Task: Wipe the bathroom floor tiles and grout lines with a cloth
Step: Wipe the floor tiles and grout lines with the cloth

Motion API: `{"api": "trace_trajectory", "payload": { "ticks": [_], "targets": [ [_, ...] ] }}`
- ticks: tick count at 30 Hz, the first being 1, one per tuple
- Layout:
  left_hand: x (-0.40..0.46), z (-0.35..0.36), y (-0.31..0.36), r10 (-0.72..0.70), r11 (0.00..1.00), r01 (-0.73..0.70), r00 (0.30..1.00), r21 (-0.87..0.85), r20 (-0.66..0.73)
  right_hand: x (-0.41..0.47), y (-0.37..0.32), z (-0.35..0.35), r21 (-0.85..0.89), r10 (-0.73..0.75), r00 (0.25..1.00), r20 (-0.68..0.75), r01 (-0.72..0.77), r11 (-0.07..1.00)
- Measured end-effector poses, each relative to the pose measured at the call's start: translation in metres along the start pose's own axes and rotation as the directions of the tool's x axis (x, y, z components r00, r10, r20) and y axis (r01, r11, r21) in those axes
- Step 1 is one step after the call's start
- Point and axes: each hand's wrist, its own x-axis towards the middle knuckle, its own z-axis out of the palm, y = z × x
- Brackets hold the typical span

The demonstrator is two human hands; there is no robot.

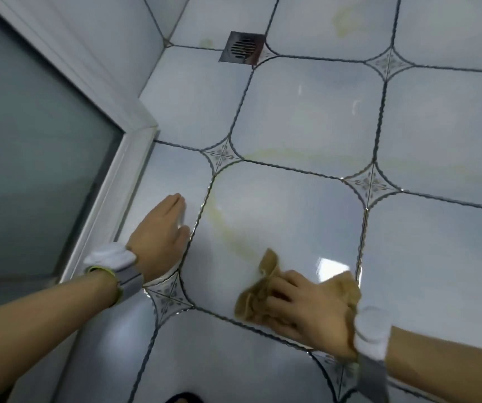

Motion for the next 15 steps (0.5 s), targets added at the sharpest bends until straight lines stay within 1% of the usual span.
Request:
{"api": "trace_trajectory", "payload": {
  "ticks": [2,3,4,5,6,7,8,9,10,11,12,13,14,15],
  "targets": [
    [0.009,0.004,0.01,0.051,0.998,-0.051,0.999,-0.025,-0.018,0.001,0.023,-0.022,-0.049,-0.115,0.989,0.092,0.12,0.992],
    [0.013,0.005,0.015,0.059,0.997,-0.06,0.998,-0.041,-0.021,0.005,0.038,-0.035,-0.093,-0.151,0.981,0.118,0.162,0.982],
    [0.017,0.006,0.018,0.056,0.997,-0.057,0.998,-0.049,-0.021,0.01,0.056,-0.048,-0.147,-0.145,0.982,0.12,0.162,0.976],
    [0.02,0.007,0.019,0.05,0.997,-0.052,0.999,-0.055,-0.02,0.019,0.074,-0.059,-0.192,-0.088,0.992,0.095,0.105,0.976],
    [0.023,0.007,0.02,0.041,0.997,-0.043,0.999,-0.064,-0.025,0.03,0.09,-0.067,-0.223,0.006,0.999,0.04,0.003,0.975],
    [0.024,0.007,0.02,0.025,0.997,-0.027,0.999,-0.073,-0.033,0.044,0.104,-0.072,-0.236,0.107,0.993,-0.044,-0.115,0.965],
    [0.025,0.009,0.018,0.004,0.997,-0.007,0.999,-0.077,-0.039,0.061,0.115,-0.073,-0.231,0.198,0.971,-0.134,-0.225,0.947],
    [0.024,0.011,0.015,-0.025,0.996,0.021,0.999,-0.085,-0.036,0.079,0.123,-0.07,-0.204,0.282,0.932,-0.225,-0.329,0.922],
    [0.022,0.013,0.012,-0.053,0.994,0.05,0.998,-0.1,-0.029,0.096,0.127,-0.065,-0.159,0.382,0.869,-0.314,-0.445,0.881],
    [0.021,0.015,0.01,-0.084,0.99,0.082,0.996,-0.115,-0.017,0.11,0.126,-0.057,-0.093,0.48,0.777,-0.408,-0.558,0.825],
    [0.018,0.015,0.006,-0.123,0.984,0.122,0.992,-0.13,-0.004,0.123,0.118,-0.047,-0.015,0.541,0.681,-0.493,-0.629,0.777],
    [0.013,0.013,0.002,-0.163,0.976,0.162,0.987,-0.147,0.002,0.131,0.101,-0.034,0.049,0.553,0.634,-0.54,-0.633,0.773],
    [0.006,0.011,-0.003,-0.183,0.972,0.182,0.983,-0.149,0.01,0.134,0.075,-0.016,0.082,0.513,0.666,-0.542,-0.565,0.821],
    [0.001,0.008,-0.008,-0.176,0.975,0.177,0.984,-0.134,0.017,0.13,0.046,0.002,0.081,0.418,0.749,-0.514,-0.442,0.893]
  ]
}}
